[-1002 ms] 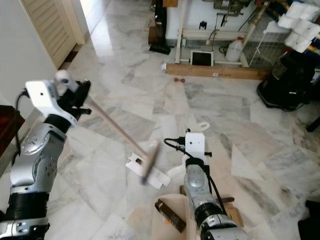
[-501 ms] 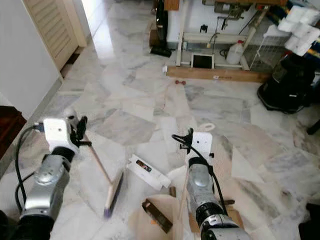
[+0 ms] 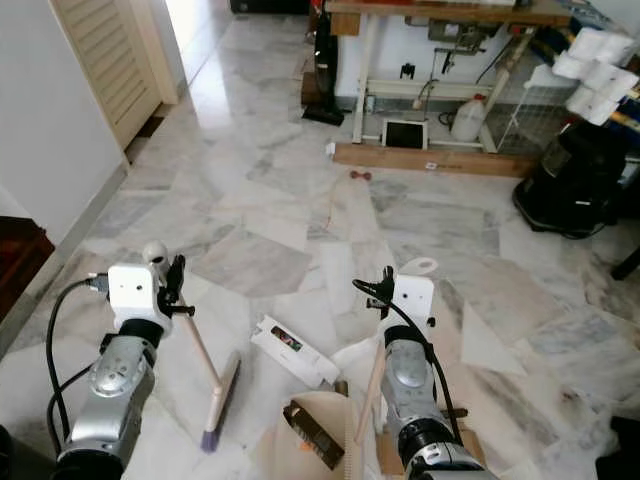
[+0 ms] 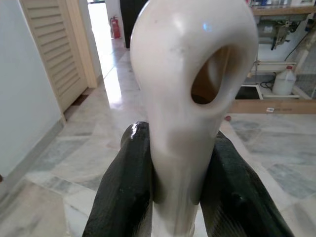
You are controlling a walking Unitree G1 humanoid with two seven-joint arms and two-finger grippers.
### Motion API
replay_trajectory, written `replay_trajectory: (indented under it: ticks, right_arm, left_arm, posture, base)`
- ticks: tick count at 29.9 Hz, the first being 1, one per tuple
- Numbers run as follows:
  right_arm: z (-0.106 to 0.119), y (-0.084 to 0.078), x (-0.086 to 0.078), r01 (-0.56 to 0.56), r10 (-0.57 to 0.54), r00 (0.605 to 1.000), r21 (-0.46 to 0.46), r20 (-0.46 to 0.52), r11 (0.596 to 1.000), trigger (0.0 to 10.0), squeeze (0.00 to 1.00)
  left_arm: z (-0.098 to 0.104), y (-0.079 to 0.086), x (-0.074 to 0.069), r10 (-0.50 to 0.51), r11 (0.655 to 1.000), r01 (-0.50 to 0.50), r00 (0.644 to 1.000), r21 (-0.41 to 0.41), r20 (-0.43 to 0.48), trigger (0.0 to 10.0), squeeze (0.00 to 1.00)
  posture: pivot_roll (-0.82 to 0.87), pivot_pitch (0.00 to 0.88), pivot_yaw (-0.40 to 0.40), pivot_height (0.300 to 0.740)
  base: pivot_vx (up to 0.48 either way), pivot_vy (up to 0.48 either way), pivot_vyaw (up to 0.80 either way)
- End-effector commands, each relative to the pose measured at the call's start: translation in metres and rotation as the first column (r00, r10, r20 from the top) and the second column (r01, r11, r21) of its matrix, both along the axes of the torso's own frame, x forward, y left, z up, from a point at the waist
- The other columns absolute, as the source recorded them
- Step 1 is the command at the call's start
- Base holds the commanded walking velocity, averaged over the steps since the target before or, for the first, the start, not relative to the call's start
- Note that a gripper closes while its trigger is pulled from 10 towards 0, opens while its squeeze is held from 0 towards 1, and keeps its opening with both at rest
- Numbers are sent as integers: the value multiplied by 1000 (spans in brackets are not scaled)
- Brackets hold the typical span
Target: Sweep floor
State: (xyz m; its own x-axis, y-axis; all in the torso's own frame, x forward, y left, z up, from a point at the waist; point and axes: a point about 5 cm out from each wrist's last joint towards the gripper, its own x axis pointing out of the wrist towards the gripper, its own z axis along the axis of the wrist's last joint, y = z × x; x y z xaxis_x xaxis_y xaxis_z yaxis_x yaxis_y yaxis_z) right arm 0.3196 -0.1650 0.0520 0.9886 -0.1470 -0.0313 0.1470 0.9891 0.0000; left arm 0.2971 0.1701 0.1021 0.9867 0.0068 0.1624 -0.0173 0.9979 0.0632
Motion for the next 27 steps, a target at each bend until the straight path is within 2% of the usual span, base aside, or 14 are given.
replay_trajectory:
  ticks: [1, 11, 21, 27]
  right_arm:
    - [8, -5, 2, 5, -5, 999, -1, 50, 1000, 10000, 0]
    - [11, -10, 3, 5, -4, 998, -17, 65, 1000, 10000, 0]
    - [7, -12, -5, 8, -7, 997, -22, 81, 1000, 10000, 0]
    - [17, -13, -2, 4, 0, 992, -34, 125, 999, 10000, 0]
  left_arm:
    - [-2, 0, -1, 17, 1000, -17, 1000, -1, 18, 10000, 0]
    - [-9, -1, -4, 19, 1000, -19, 999, -2, 32, 10000, 0]
    - [-10, 4, -4, 24, 1000, -25, 998, 15, 52, 10000, 0]
    - [-8, 5, -4, 30, 999, -31, 998, 15, 62, 10000, 0]
  posture:
    - [82, 0, -38, 740]
    - [73, 0, -37, 740]
    - [66, 0, -29, 740]
    - [59, 0, -27, 740]
  base:
    - [0, 0, 0]
    - [0, 0, 0]
    - [0, 0, 0]
    - [0, 0, 0]
